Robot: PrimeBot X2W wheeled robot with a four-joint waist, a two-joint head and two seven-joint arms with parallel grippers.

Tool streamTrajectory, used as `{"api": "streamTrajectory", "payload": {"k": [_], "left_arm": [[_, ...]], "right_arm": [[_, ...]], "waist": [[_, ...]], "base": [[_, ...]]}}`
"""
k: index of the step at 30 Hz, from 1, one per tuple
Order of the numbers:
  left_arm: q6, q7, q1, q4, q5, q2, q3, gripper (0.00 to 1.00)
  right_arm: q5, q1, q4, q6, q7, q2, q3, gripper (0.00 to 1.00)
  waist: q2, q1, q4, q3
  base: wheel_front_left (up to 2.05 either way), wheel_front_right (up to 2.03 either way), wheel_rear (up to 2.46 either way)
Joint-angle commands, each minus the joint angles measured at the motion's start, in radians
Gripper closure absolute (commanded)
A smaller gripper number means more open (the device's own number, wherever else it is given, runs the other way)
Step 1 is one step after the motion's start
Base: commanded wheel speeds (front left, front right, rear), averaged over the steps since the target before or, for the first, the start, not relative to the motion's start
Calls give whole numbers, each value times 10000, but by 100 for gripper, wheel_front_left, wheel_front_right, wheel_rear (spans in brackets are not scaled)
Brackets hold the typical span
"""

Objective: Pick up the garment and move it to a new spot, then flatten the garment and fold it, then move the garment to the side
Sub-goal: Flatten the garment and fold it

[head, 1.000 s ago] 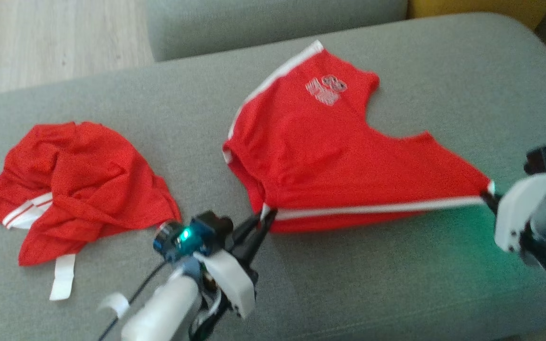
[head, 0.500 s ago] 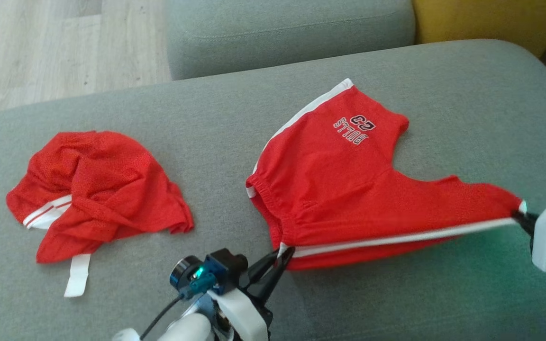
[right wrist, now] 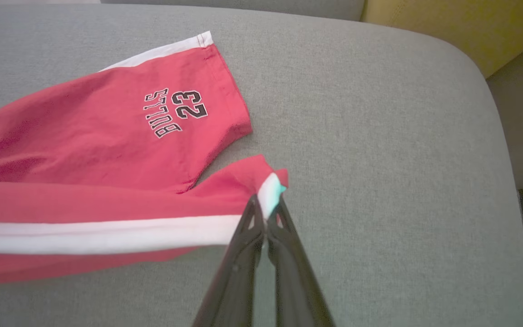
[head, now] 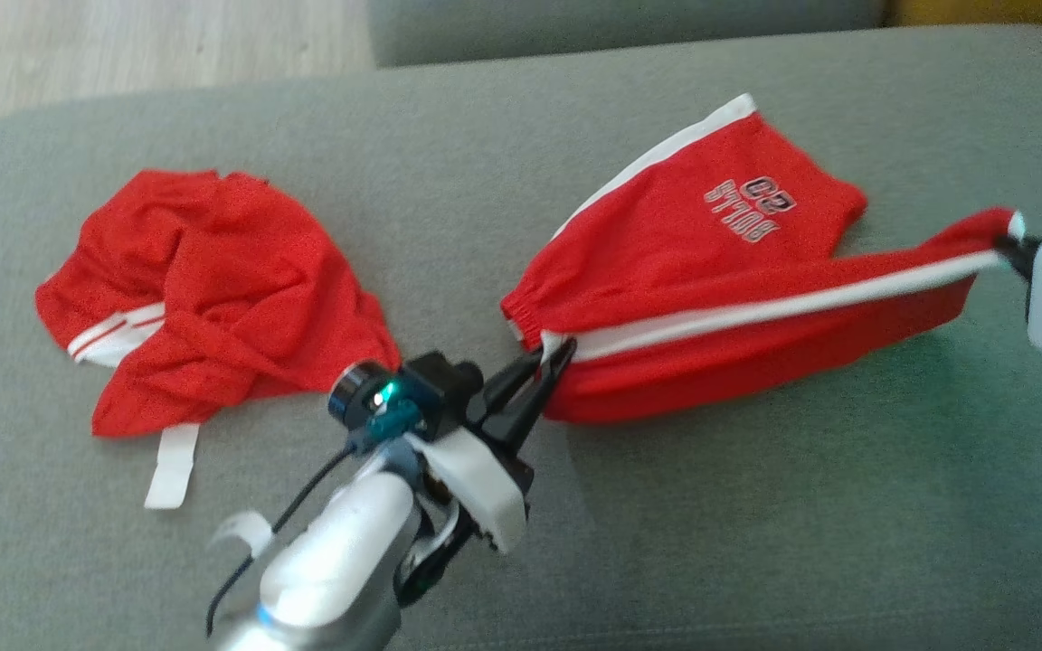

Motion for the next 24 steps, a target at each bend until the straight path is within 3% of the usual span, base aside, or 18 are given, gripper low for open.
{"api": "streamTrajectory", "payload": {"k": [1, 13, 24], "left_arm": [[15, -118, -668, -166, -64, -3, 354, 100], [14, -122, -2212, 330, -279, -384, 30, 100], [15, -123, -3750, 534, -598, -450, -406, 100]], "right_arm": [[-135, -602, -155, -9, 139, -194, 86, 100], [-940, -3514, 1746, -9, 79, -122, 643, 100], [-1538, -5671, 3160, -9, -768, 23, 1614, 100]], "waist": [[0, 0, 364, 430], [0, 0, 1292, 1920], [0, 0, 1530, 3239]], "base": [[0, 0, 0], [0, 0, 0], [0, 0, 0]]}}
